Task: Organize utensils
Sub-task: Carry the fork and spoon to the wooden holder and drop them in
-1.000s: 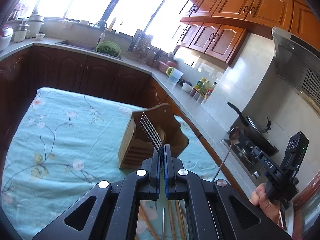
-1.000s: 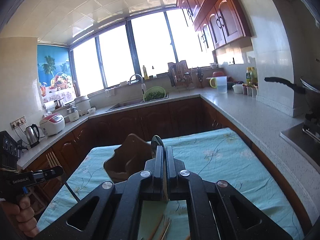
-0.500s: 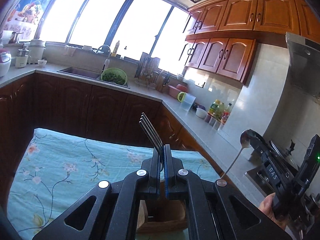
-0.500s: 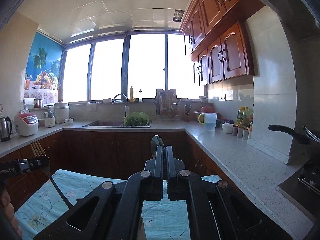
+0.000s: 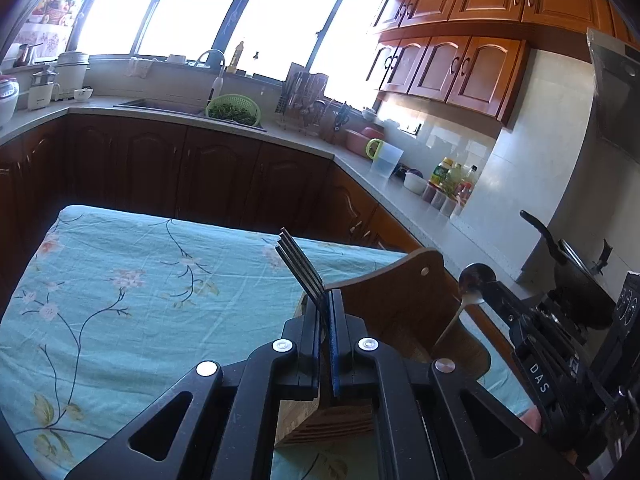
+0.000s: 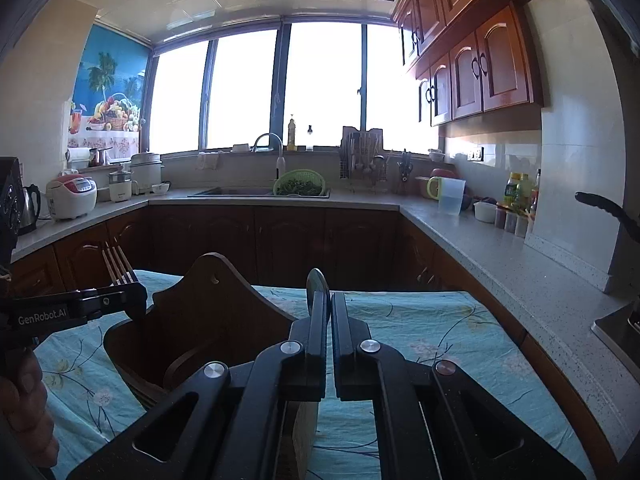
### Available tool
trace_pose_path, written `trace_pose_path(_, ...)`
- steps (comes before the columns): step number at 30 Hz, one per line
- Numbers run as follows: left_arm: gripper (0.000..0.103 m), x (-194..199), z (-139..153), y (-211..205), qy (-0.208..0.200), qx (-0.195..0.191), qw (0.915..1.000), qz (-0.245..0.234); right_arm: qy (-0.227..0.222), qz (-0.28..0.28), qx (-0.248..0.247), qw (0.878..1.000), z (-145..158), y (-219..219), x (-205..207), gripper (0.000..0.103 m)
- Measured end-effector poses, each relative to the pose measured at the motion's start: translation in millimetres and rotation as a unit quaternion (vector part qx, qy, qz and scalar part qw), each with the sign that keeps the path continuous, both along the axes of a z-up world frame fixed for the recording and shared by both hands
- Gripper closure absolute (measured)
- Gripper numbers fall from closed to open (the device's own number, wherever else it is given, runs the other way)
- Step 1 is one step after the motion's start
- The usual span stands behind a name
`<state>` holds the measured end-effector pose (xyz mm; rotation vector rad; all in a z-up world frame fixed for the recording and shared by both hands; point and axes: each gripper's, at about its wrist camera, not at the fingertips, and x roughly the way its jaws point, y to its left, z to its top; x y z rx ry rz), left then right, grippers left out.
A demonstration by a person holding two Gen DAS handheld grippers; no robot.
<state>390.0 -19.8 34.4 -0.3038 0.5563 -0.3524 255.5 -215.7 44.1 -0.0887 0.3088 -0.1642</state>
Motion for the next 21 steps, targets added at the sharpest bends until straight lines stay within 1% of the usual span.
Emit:
trace_pose_path(6,0.101,9,9,3,0.004,0.0,1.0,0.002,0.014,0.003,0.021,1.0,4,-12,3,0.101)
trace_pose_path(12,0.101,5,7,7,0.006,0.002,1.0,0.003,0.02,-0.004,0.038,0.999,2,-18,5,0.1)
trace_pose_path(13,0.098,6,8,7,0.008,0.003,1.0,0.005,0.023,-0.001,0.046,0.999,3,-20,5,0.1)
trace_pose_path(14,0.093,6,9,8,0.01,0.002,0.9999,0.006,0.025,0.002,0.053,0.998,4,-22,5,0.099)
trace_pose_path(15,0.09,4,10,9,0.009,0.0,0.9999,0.006,0.025,0.002,0.06,0.998,5,-23,4,0.096)
trace_pose_path(16,0.083,1,11,11,0.006,-0.002,0.9999,0.009,0.023,0.003,0.067,0.997,7,-25,1,0.093)
trace_pose_path(17,0.075,-4,11,14,0.003,-0.003,0.9999,0.012,0.019,0.005,0.076,0.997,10,-27,-2,0.084)
trace_pose_path(19,0.068,-13,16,17,-0.005,-0.007,0.9999,0.014,0.007,0.004,0.091,0.996,17,-33,-11,0.052)
trace_pose_path(20,0.062,-18,17,18,-0.008,-0.007,0.9998,0.016,0.0,0.003,0.099,0.995,21,-35,-16,0.046)
trace_pose_path(21,0.059,-23,20,20,-0.01,-0.007,0.9997,0.018,-0.007,0.002,0.108,0.994,25,-39,-22,0.037)
